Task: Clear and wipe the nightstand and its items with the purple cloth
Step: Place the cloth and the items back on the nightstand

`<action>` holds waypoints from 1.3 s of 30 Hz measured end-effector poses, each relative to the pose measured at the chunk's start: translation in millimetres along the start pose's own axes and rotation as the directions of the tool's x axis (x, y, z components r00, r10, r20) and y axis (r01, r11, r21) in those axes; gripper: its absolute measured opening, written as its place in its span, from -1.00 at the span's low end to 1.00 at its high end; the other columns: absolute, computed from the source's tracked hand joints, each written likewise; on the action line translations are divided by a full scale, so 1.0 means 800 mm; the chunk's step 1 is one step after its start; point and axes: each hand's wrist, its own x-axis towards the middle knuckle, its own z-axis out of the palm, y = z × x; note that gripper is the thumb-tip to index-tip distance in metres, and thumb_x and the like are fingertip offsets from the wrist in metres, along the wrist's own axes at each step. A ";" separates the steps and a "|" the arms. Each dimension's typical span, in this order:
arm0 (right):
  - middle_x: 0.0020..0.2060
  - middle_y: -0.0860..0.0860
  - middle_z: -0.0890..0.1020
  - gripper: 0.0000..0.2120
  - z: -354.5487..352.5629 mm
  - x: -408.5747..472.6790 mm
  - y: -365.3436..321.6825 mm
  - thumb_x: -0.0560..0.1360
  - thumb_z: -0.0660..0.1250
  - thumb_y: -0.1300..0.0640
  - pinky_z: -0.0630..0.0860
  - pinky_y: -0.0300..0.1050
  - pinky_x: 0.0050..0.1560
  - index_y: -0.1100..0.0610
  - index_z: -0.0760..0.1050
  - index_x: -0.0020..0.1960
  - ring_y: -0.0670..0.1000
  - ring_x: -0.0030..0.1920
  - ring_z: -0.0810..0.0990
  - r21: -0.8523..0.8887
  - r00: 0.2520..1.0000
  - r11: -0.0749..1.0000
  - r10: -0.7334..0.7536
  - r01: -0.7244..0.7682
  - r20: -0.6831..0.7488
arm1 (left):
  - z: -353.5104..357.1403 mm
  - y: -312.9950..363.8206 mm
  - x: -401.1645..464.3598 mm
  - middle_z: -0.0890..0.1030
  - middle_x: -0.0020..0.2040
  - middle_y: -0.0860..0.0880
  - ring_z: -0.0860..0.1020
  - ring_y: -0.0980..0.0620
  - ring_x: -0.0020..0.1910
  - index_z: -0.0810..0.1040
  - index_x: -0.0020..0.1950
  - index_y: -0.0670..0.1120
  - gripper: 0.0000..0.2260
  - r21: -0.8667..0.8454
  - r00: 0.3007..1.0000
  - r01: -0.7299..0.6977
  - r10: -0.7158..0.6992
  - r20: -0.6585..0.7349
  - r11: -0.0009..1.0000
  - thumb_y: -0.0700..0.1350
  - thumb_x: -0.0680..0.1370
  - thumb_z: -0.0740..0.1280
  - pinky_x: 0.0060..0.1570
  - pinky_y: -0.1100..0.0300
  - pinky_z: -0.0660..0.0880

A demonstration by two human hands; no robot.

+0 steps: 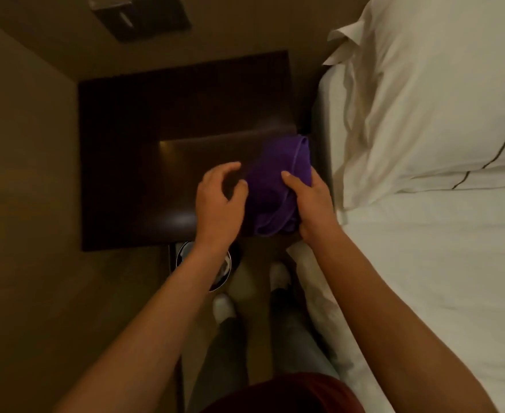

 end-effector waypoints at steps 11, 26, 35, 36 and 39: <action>0.10 0.07 0.74 -0.63 -0.024 0.080 0.055 0.50 0.51 0.13 0.68 -0.02 0.01 0.07 0.58 0.29 0.09 0.09 0.74 0.021 0.981 0.981 0.193 -0.193 0.028 | 0.066 -0.102 0.043 0.65 0.29 -0.02 0.63 -0.05 0.25 0.50 0.42 0.05 -0.54 -0.457 0.719 0.677 -0.388 0.577 0.576 -0.24 0.56 0.44 0.15 -0.13 0.61; 0.16 -0.04 0.57 -0.34 -0.046 0.075 0.065 0.49 0.50 -0.13 0.50 -0.17 0.04 0.13 0.37 0.45 -0.02 0.16 0.59 -0.656 0.972 0.754 -0.141 -0.018 -0.189 | 0.108 -0.126 0.041 0.63 0.30 -0.09 0.63 -0.07 0.26 0.43 0.49 0.00 -0.46 -0.551 0.809 0.586 -0.402 0.428 0.593 -0.32 0.56 0.41 0.22 -0.05 0.59; 0.26 0.03 0.62 -0.47 -0.043 0.072 0.084 0.50 0.51 0.00 0.48 -0.22 0.09 0.07 0.45 0.40 0.01 0.24 0.61 -0.778 0.973 0.628 -0.200 0.035 -0.117 | 0.111 -0.133 0.040 0.55 0.27 -0.09 0.53 -0.06 0.25 0.40 0.46 -0.07 -0.47 0.192 0.976 0.079 -0.115 0.184 0.978 -0.03 0.53 0.48 0.26 -0.06 0.53; 0.28 0.03 0.61 -0.48 -0.043 0.071 0.085 0.50 0.50 -0.02 0.50 -0.19 0.13 0.07 0.47 0.40 0.02 0.26 0.60 -0.802 0.970 0.594 -0.222 0.052 -0.101 | 0.110 -0.132 0.037 0.50 0.31 -0.12 0.48 -0.09 0.29 0.33 0.52 -0.08 -0.35 0.323 0.989 0.031 -0.077 0.129 0.946 0.04 0.51 0.49 0.28 -0.04 0.50; 0.36 0.06 0.52 -0.49 -0.042 0.070 0.088 0.51 0.48 -0.05 0.54 0.03 0.27 0.08 0.49 0.39 0.09 0.33 0.51 -0.869 0.959 0.487 -0.278 0.089 -0.058 | 0.105 -0.127 0.027 0.33 0.50 -0.17 0.35 -0.16 0.45 0.13 0.63 -0.11 -0.16 0.513 0.995 -0.098 0.075 0.064 0.853 0.10 0.49 0.48 0.39 -0.05 0.36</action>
